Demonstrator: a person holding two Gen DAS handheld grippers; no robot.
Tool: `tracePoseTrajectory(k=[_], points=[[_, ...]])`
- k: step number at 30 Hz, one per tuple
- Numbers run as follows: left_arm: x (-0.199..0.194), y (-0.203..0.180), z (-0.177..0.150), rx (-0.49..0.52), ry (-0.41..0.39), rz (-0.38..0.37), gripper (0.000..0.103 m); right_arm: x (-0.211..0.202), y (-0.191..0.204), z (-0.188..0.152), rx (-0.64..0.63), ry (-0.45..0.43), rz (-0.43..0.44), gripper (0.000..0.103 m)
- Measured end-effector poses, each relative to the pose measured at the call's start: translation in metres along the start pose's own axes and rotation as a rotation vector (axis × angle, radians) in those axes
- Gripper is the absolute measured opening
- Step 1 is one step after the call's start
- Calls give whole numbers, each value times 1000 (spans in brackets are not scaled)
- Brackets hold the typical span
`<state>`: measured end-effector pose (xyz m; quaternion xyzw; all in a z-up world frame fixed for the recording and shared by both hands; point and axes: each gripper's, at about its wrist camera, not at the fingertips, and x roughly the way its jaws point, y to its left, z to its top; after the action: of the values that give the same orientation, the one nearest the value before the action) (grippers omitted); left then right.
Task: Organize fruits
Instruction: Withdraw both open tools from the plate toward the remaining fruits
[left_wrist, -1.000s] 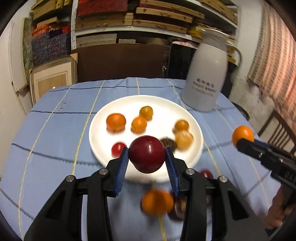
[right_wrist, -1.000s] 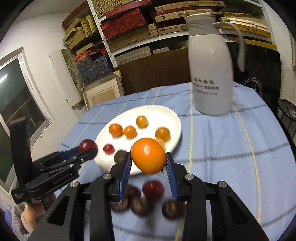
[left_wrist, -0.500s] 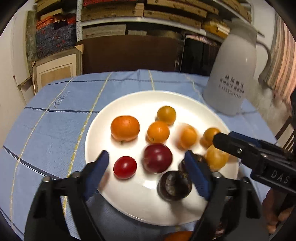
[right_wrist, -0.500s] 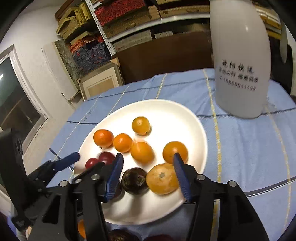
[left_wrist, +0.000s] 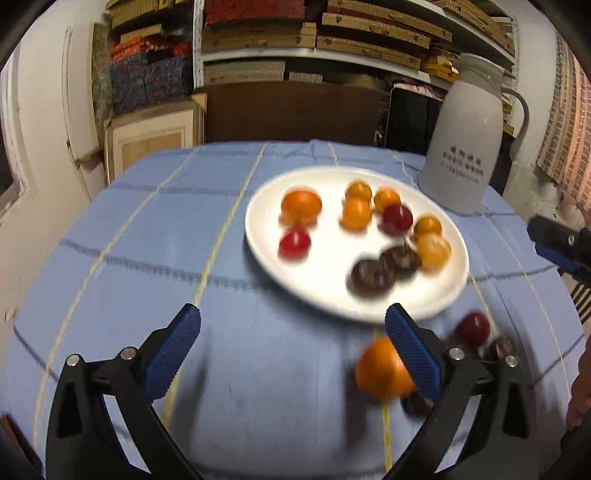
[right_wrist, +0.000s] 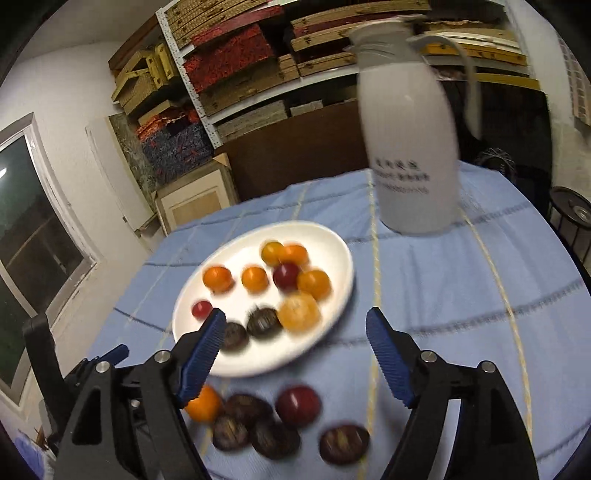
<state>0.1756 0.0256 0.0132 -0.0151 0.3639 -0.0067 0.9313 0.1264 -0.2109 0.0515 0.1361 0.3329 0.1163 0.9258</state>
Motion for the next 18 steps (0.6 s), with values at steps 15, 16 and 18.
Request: tracePoseTrajectory(k=[15, 16, 18], points=[[-15, -39, -26, 152, -25, 19, 98, -19, -40, -56, 74, 47, -57, 87], [-13, -41, -26, 159, -22, 25, 98, -18, -38, -56, 70, 50, -57, 87], [-8, -44, -24, 174, -15, 40, 98, -17, -36, -57, 56, 55, -62, 87]])
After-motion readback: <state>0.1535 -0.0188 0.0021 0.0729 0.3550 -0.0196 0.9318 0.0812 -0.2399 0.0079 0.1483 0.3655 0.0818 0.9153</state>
